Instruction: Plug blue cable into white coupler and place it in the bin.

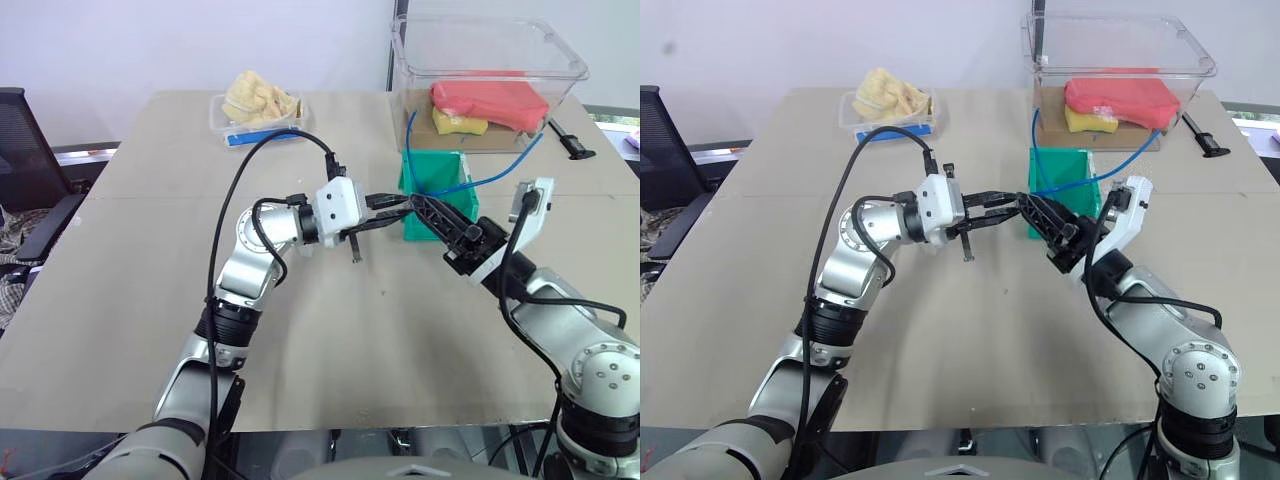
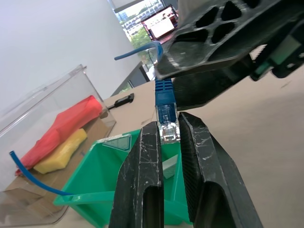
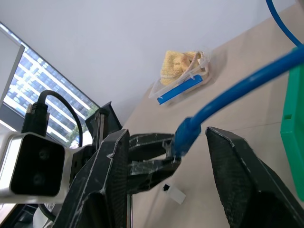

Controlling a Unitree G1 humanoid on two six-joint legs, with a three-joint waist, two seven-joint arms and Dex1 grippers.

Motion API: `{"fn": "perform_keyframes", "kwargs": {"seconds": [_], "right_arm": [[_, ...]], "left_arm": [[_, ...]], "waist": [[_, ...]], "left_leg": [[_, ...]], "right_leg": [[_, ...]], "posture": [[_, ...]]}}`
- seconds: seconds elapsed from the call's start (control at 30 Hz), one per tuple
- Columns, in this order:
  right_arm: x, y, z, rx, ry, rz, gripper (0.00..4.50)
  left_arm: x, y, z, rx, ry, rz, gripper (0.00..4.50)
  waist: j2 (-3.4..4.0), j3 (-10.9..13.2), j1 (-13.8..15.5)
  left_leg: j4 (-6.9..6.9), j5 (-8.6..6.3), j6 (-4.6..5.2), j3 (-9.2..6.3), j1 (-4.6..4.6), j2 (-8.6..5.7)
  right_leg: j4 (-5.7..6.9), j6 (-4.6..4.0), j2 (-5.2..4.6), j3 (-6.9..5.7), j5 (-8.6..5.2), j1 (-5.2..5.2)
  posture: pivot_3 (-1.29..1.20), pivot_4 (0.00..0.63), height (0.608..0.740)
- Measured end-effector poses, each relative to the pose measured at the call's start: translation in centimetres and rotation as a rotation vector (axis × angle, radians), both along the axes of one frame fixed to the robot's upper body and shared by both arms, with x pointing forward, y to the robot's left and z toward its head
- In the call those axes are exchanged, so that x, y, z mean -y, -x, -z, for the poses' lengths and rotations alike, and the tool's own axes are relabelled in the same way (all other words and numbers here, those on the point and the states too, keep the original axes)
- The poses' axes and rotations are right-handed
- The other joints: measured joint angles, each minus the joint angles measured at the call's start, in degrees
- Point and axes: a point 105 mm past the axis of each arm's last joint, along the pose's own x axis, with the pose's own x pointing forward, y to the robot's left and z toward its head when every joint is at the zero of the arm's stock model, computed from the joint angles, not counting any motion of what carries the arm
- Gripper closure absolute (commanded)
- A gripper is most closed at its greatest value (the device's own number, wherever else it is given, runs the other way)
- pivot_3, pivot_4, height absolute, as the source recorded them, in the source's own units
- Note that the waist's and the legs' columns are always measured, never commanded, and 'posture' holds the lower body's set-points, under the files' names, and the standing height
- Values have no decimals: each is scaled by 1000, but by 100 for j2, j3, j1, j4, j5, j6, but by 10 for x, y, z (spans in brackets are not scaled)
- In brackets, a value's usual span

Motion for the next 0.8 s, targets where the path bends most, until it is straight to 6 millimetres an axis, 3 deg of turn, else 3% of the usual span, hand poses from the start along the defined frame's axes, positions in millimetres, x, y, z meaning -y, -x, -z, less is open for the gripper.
{"fn": "perform_keyframes", "kwargs": {"seconds": [0.07,0.43,0.6,0.77,0.8], "right_arm": [[2,-2,2,-12,7,14,4340],[1,-2,4,-19,27,-1,4429],[0,-1,5,-23,33,-12,4500],[4,0,6,-26,23,-7,4500],[6,0,7,-29,15,-4,4500]], "left_arm": [[0,0,0,-1,2,3,4500],[-2,2,4,-18,7,8,4500],[-7,1,5,-147,41,8,2700],[-55,-11,19,-400,29,-134,405],[-70,-12,25,-458,14,-172,405]], "waist": [[0,0,1],[0,0,-2],[0,0,-9],[2,1,-44],[3,2,-35]], "left_leg": [[0,0,0,0,0,0],[0,0,0,1,0,0],[0,0,0,-1,0,2],[-4,0,0,-4,3,9],[-6,0,0,-5,2,9]], "right_leg": [[0,0,0,0,0,0],[-1,0,0,2,0,0],[0,0,0,2,0,0],[1,1,8,-1,-1,-3],[1,1,8,-3,-1,-4]], "posture": [[0,150,740],[0,150,740],[0,150,740],[0,150,740],[0,150,740]]}}
